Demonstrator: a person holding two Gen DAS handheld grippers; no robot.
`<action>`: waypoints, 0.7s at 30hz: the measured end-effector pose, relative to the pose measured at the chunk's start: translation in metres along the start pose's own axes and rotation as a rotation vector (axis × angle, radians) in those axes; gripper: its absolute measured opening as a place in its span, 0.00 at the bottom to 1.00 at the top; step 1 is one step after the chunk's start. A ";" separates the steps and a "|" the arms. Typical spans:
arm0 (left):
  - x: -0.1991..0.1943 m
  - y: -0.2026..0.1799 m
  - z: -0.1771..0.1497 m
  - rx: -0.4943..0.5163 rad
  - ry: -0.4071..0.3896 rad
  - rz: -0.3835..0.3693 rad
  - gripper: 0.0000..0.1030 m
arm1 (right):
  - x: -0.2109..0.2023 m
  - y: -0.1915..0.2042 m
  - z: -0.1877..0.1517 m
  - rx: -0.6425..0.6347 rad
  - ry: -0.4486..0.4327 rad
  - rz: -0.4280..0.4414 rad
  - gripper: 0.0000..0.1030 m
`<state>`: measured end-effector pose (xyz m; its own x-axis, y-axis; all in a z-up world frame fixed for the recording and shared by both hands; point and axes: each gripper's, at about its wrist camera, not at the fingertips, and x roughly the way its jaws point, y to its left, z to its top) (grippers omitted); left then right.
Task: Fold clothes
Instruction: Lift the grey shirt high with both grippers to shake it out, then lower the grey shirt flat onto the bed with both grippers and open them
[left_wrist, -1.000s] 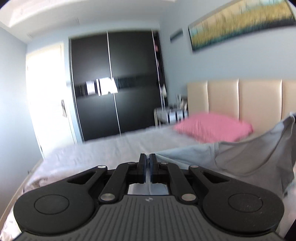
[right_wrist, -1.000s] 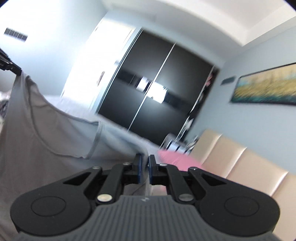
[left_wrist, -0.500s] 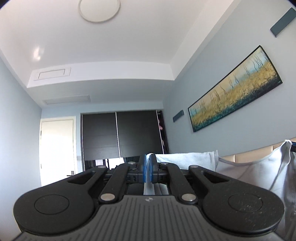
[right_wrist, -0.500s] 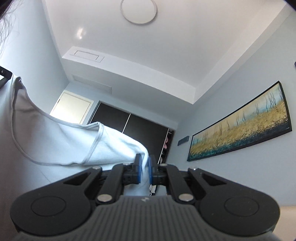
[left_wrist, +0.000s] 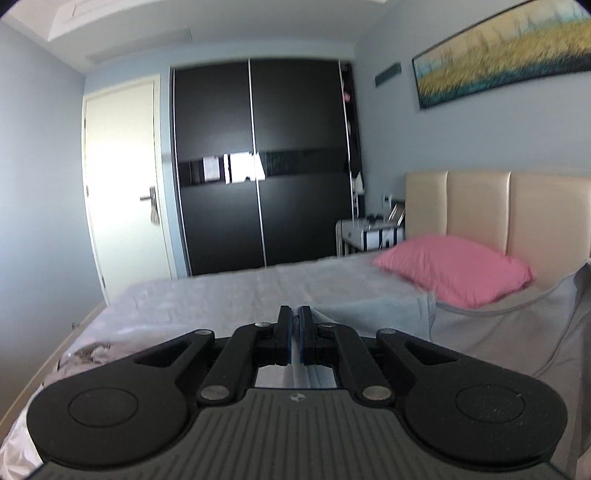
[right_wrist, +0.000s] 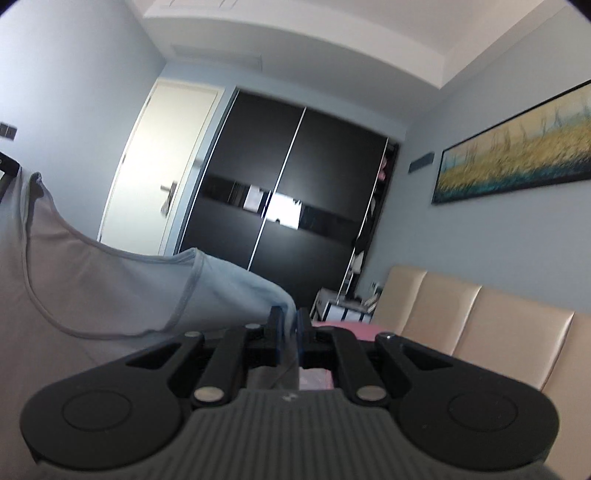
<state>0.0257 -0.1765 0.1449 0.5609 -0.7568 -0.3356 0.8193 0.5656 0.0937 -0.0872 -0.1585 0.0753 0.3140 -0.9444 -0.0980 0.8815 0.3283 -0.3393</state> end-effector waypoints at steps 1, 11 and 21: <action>0.022 0.002 -0.010 -0.003 0.042 0.007 0.02 | 0.019 0.007 -0.011 -0.007 0.038 0.005 0.08; 0.190 0.013 -0.066 0.009 0.274 0.059 0.02 | 0.209 0.053 -0.083 -0.022 0.300 -0.005 0.08; 0.311 0.006 -0.144 0.053 0.473 0.081 0.02 | 0.351 0.097 -0.190 -0.029 0.567 0.038 0.08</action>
<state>0.1873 -0.3611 -0.0941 0.5178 -0.4718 -0.7136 0.7868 0.5902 0.1806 0.0417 -0.4618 -0.1701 0.1000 -0.7973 -0.5953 0.8608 0.3694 -0.3501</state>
